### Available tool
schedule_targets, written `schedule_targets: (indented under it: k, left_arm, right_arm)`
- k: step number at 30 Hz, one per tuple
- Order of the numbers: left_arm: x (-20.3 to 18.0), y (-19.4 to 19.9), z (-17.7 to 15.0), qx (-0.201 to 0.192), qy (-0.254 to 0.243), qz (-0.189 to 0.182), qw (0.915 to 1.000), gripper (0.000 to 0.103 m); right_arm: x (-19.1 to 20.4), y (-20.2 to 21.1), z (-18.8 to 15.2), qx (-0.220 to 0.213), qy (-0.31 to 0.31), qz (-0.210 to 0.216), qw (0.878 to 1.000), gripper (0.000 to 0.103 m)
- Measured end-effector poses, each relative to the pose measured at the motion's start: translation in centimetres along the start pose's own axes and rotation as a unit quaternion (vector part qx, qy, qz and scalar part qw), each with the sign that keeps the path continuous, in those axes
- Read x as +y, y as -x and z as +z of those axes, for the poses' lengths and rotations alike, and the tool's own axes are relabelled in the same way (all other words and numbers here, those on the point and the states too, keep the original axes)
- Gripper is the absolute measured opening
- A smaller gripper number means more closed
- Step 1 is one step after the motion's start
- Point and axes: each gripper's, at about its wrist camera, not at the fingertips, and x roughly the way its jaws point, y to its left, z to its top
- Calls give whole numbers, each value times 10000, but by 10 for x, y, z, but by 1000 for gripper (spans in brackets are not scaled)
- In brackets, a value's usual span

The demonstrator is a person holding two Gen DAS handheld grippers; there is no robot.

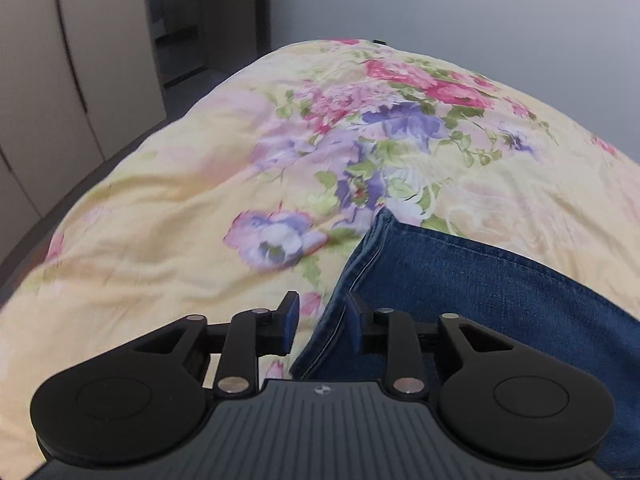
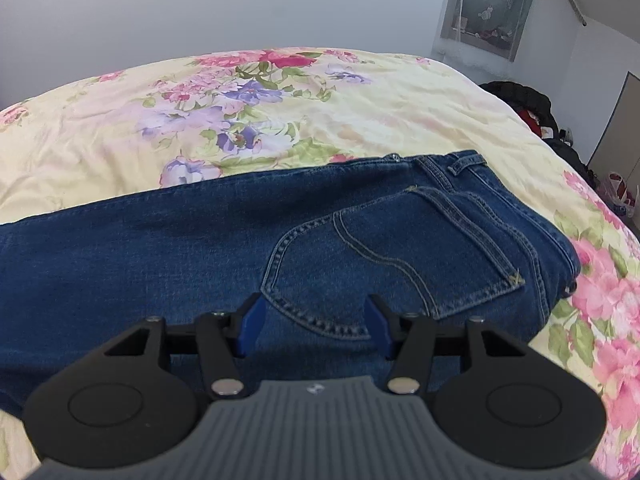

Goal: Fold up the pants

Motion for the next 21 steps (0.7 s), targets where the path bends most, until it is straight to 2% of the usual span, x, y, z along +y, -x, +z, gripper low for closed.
schedule_targets:
  k: [2,5,8,11,13,14,15,17,19,21]
  left_arm:
    - [20,3,-12,93,736,-305,9968,53]
    - [41,5,-30,245,1636,-646,9841,53]
    - [48,10,-45,230,2105,-875,9734,53]
    - [49,12,-55,225,2169,-886,9719,56]
    - [48,14,-62,145,2126,-685,9746,32]
    - [48,15,-66,112,2057,-681,9762,11]
    - [48,14,-69,96,2030,-723,9765,9]
    - [50,8,-72,123,2155,-782,9733,11]
    - [54,0,-74,67,2502,-906,9639,13]
    - [58,-6,-76,-41,2906,-1161,9498,29]
  right_arm:
    - [-4,10,-10,43,-122,81,9999,52]
    - [-9,22,-23,66,-218,161,9996,52]
    - [-14,33,-33,55,-228,142,9996,52]
    - [-20,43,-42,45,-287,134,9995,52]
    - [-23,48,-49,66,-314,128,9994,52]
    - [-24,49,-53,77,-327,135,9993,52]
    - [-25,52,-56,82,-339,133,9993,52]
    - [-26,53,-61,94,-350,122,9993,52]
    - [-27,52,-64,117,-400,142,9990,52]
    - [-27,51,-66,134,-527,179,9984,52]
